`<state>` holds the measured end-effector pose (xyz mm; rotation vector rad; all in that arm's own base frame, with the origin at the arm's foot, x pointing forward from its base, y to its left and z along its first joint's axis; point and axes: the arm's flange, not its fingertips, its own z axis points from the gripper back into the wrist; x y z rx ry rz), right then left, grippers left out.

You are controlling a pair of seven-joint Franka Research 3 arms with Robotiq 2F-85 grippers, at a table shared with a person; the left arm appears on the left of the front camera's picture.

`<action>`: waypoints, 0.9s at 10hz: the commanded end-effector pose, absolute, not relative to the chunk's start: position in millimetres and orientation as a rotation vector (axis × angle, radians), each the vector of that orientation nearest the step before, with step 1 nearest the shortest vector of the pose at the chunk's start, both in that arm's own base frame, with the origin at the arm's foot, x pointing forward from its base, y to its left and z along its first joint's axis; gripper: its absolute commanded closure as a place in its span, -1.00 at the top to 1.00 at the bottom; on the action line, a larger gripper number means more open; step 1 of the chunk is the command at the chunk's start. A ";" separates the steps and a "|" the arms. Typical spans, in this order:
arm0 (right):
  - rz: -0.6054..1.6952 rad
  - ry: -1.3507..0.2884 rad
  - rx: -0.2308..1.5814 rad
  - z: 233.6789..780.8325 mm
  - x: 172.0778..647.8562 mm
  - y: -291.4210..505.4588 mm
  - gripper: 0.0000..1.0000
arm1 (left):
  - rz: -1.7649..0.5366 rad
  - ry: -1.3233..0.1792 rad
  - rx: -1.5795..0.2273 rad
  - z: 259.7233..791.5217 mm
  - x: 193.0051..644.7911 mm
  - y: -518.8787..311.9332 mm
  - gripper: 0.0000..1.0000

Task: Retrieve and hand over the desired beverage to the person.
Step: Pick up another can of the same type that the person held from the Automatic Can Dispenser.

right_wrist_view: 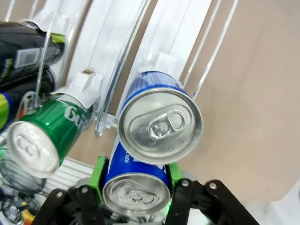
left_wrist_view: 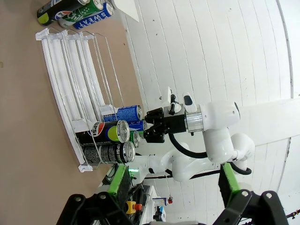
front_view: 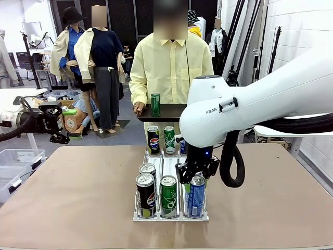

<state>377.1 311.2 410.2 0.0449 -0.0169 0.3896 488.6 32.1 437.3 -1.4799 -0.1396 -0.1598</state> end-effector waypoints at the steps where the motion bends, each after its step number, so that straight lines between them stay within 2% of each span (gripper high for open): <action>1: 0.401 -0.024 -0.022 448.0 373.9 302.0 -1.00 | -0.160 -0.144 -1.480 438.5 488.7 33.5 1.00; 6: 0.443 -0.056 -0.024 543.2 366.7 255.5 -1.00 | -0.160 -0.144 -1.480 438.5 488.7 33.5 1.00; 9: 0.487 -0.060 -0.042 580.1 361.2 209.7 -1.00 | -0.160 -0.144 -1.480 438.5 488.7 33.5 1.00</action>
